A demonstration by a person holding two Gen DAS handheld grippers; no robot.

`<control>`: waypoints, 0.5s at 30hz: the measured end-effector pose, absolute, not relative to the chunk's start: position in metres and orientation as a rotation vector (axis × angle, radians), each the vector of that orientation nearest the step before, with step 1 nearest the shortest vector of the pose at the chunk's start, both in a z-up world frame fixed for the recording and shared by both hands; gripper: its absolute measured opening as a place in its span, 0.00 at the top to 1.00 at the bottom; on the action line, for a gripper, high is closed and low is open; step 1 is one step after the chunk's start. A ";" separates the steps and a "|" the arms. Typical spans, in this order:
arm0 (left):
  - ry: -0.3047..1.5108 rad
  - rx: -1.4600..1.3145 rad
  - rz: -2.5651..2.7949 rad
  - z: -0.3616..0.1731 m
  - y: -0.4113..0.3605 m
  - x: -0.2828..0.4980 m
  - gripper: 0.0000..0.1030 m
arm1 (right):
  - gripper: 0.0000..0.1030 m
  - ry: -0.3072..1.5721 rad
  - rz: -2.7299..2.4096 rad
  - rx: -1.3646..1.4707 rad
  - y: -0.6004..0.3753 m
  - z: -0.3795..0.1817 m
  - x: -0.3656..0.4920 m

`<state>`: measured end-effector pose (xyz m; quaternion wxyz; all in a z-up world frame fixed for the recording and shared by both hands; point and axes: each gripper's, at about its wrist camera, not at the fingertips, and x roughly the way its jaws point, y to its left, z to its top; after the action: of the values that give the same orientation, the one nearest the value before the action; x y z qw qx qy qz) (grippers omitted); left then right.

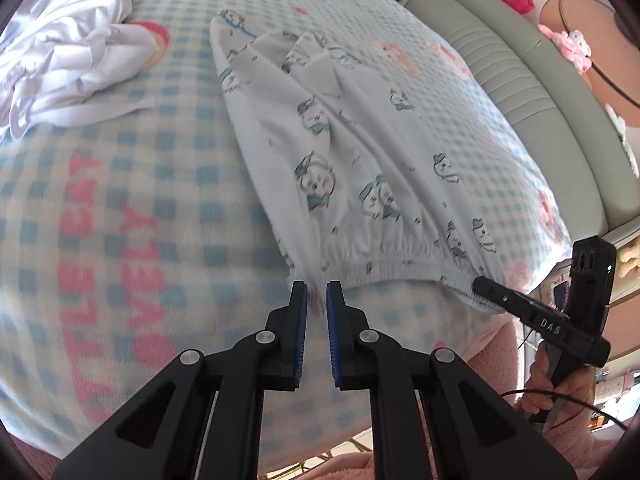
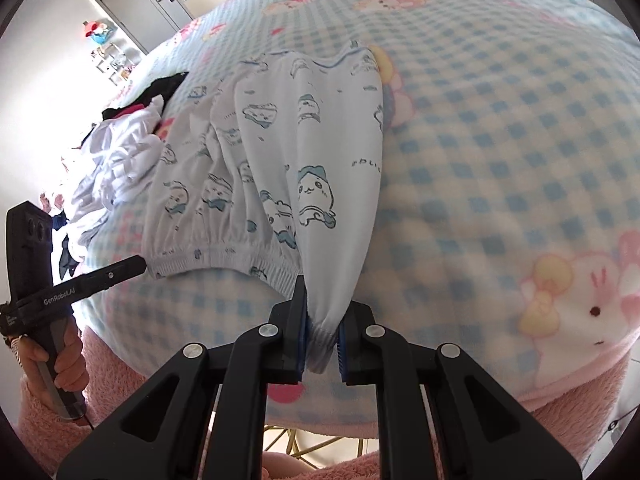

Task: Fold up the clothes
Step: 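Open both tools and release the cuffs onto the duvet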

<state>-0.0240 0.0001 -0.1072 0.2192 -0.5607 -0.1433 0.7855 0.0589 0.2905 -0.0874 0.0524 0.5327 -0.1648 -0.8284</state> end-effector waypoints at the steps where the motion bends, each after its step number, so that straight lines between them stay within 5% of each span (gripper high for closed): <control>1: -0.386 -1.555 2.175 -0.107 -0.002 -0.021 0.90 | 0.90 -0.503 -2.517 1.619 0.287 -0.088 0.058; 15: -0.315 -1.670 2.185 -0.121 -0.026 -0.003 0.84 | 0.79 -0.479 -2.486 1.704 0.290 -0.090 0.069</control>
<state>-0.0025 -0.0258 -0.1215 0.1857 -0.5929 -0.1118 0.7755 0.0685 0.2901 -0.0903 0.0449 0.5577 -0.1568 -0.8139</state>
